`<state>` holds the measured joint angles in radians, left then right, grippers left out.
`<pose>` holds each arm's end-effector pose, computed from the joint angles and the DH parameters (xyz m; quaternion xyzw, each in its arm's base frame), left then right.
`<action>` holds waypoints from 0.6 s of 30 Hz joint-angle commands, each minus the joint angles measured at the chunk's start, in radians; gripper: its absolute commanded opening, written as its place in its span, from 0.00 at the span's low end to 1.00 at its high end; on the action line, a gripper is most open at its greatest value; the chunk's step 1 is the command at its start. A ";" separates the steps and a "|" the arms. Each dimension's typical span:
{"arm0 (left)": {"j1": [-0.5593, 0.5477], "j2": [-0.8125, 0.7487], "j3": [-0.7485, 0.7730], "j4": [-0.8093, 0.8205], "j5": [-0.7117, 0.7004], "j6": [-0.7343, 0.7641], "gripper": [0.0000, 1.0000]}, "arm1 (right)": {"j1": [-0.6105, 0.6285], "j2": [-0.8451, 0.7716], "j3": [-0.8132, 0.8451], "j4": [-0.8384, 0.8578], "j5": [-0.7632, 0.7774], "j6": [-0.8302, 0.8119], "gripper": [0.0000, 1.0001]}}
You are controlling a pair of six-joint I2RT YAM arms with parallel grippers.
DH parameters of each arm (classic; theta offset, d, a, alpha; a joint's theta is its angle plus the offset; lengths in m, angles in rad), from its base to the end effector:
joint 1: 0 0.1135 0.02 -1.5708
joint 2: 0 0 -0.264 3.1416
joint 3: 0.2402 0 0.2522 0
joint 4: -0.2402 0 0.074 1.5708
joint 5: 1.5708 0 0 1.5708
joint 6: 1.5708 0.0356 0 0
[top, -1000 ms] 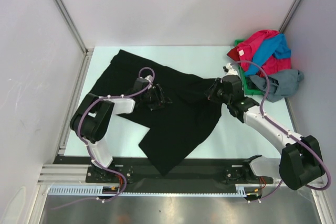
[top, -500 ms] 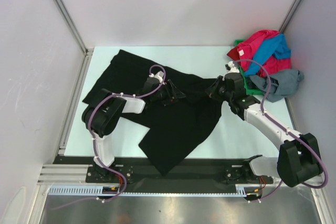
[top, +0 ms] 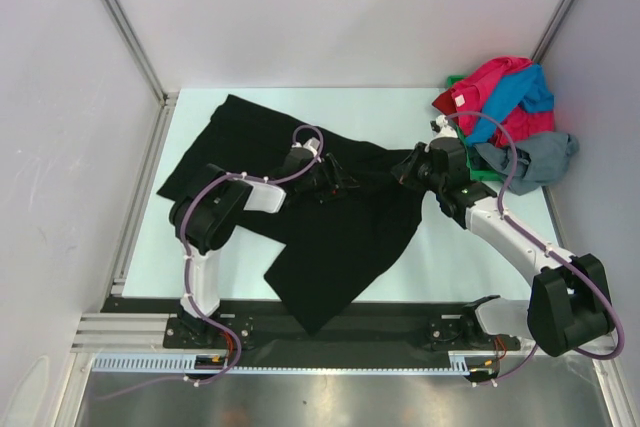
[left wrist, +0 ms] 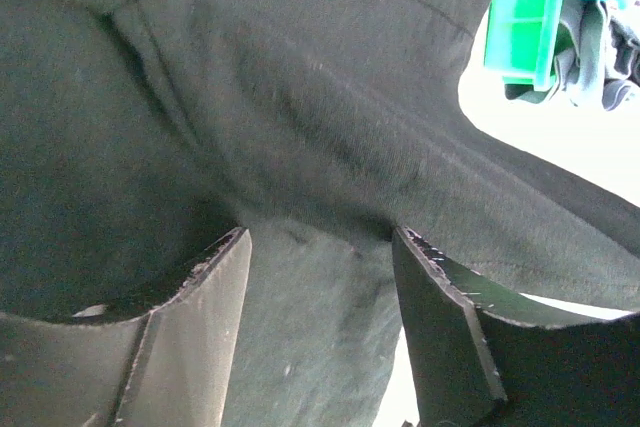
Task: Fold and stack the t-shirts
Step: Flatten the tshirt out
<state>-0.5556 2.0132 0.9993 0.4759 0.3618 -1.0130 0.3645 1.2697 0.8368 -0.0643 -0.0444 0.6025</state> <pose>0.3379 -0.2246 0.1209 -0.1074 0.8533 -0.4538 0.2333 0.2662 0.1033 0.2651 0.0907 0.8544 0.2546 0.4438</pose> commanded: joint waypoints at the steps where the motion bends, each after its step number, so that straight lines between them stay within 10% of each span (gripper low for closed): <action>1: -0.010 0.027 0.062 0.000 -0.008 -0.015 0.62 | -0.002 -0.009 0.024 0.050 -0.011 0.013 0.02; 9: -0.010 0.067 0.114 -0.017 -0.015 -0.018 0.36 | -0.004 -0.018 0.016 0.046 -0.008 0.008 0.03; 14: -0.010 0.022 0.154 -0.153 -0.040 0.068 0.02 | -0.004 -0.024 0.013 0.031 -0.006 -0.003 0.02; 18: -0.012 -0.030 0.151 -0.233 -0.073 0.134 0.00 | -0.002 -0.039 -0.001 0.026 0.003 -0.009 0.02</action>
<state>-0.5598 2.0617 1.1210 0.3141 0.3229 -0.9611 0.3645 1.2671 0.8352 -0.0540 -0.0498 0.6086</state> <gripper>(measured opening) 0.009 0.032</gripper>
